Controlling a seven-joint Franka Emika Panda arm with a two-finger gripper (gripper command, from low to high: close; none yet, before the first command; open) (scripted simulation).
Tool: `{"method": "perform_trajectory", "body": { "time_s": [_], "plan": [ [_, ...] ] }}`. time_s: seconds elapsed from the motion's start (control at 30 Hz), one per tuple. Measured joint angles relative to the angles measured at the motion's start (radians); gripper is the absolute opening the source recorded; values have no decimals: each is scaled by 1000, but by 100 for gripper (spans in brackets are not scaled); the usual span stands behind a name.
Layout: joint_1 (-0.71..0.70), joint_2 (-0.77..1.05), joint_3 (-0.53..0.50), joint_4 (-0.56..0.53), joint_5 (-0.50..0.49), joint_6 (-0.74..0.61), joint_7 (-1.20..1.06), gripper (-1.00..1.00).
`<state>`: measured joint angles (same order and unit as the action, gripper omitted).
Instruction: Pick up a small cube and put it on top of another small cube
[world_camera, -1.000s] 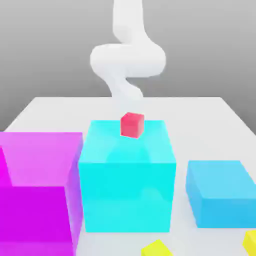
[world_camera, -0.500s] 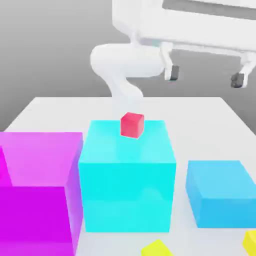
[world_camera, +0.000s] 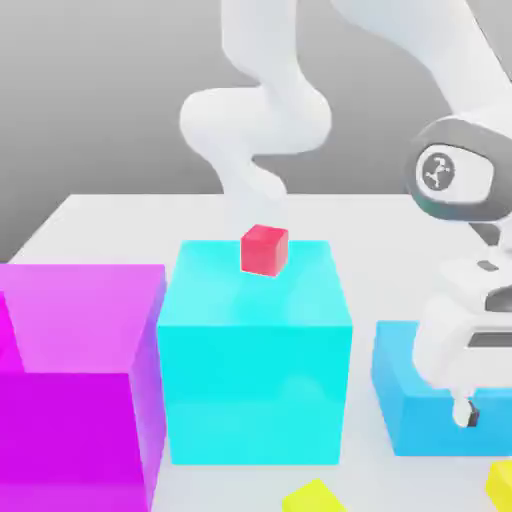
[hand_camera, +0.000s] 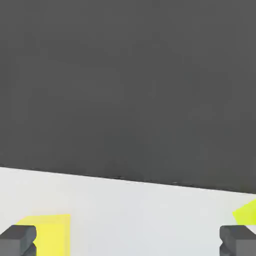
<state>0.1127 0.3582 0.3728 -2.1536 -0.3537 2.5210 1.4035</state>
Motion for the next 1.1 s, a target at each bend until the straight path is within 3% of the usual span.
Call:
{"method": "perform_trajectory", "body": {
  "time_s": [0.1, 0.23, 0.27, 0.47, 0.63, 0.9, 1.0, 1.03, 1.1],
  "plan": [
    [31, 91, 16, 10, 15, 31, 24, 0],
    [89, 234, -40, 44, -39, 125, 74, 0],
    [100, 258, -53, 50, -51, 142, 83, -100],
    [105, 270, -60, 54, -56, 152, 86, -100],
    [46, 131, 3, 12, 27, 56, 31, -100],
    [-202, -77, -103, -142, 215, 40, -11, -100],
    [-222, -17, -149, -156, 201, 118, 13, -100],
    [-216, 13, -162, -155, 188, 147, 23, 100],
    [-216, 13, -162, -155, 188, 147, 23, 100]
  ]
}}
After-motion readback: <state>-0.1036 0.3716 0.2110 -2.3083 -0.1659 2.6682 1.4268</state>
